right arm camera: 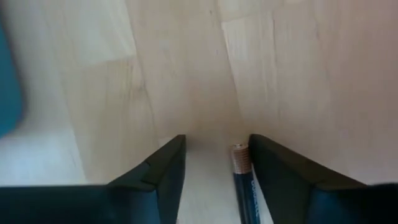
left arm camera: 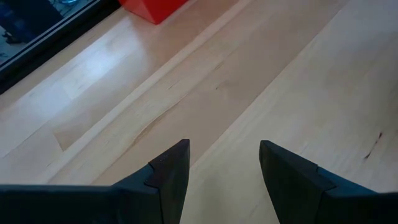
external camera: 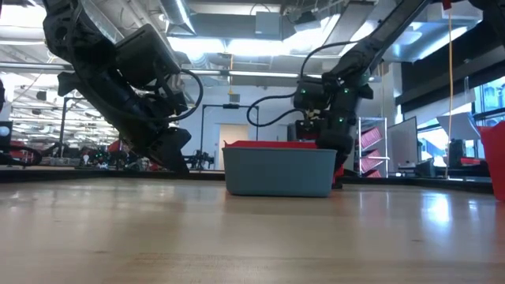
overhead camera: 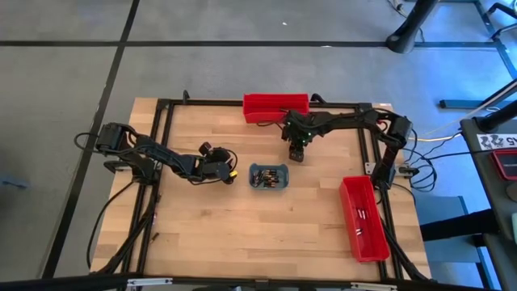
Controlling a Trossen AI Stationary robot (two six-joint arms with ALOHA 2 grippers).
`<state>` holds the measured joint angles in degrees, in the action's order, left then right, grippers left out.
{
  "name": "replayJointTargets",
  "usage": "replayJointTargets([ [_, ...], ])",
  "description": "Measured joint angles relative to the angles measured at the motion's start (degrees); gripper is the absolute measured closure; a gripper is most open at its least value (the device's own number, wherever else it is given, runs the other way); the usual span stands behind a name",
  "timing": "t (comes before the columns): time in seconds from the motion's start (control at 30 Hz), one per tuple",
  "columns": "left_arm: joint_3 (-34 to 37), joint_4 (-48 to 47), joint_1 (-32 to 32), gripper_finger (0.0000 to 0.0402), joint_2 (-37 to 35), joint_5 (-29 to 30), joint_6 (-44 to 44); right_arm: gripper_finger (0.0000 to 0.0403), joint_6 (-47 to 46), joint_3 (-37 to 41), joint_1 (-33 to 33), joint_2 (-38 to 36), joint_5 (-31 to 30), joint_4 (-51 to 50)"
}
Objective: Sort batteries
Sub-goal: Put the black battery into the blue bin
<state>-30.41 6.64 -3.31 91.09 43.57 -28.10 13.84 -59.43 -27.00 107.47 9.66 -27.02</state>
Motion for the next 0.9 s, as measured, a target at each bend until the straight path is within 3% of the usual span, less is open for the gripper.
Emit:
replayJointTargets([
  [0.3,0.00,-0.01,-0.02,0.0218,0.00,-0.09,-0.48,0.0239,0.37,0.18,-0.39,-11.96,-1.21,1.64],
  [0.43,0.00,-0.03,-0.02,0.0218,0.00,-0.11,-0.79,0.0239,0.55,1.83,-0.50,-12.80,-0.39,0.58],
  [0.57,0.00,-0.22,-0.02,0.0218,0.00,-0.12,-1.03,0.0240,0.92,10.40,-0.30,-12.87,3.47,9.74],
  [0.67,0.00,-0.25,-0.02,0.0218,0.00,-0.13,-1.20,0.0240,-3.20,18.02,-0.36,-12.90,4.79,22.02],
  [0.77,0.00,-0.22,-0.02,0.0218,0.00,-0.13,-1.15,0.0240,-6.75,24.12,-0.28,-12.87,3.17,32.39],
  [0.9,0.00,-0.04,-0.02,0.0218,0.00,-0.13,-0.39,0.0246,-8.68,28.81,0.95,-12.45,-0.09,38.76],
])
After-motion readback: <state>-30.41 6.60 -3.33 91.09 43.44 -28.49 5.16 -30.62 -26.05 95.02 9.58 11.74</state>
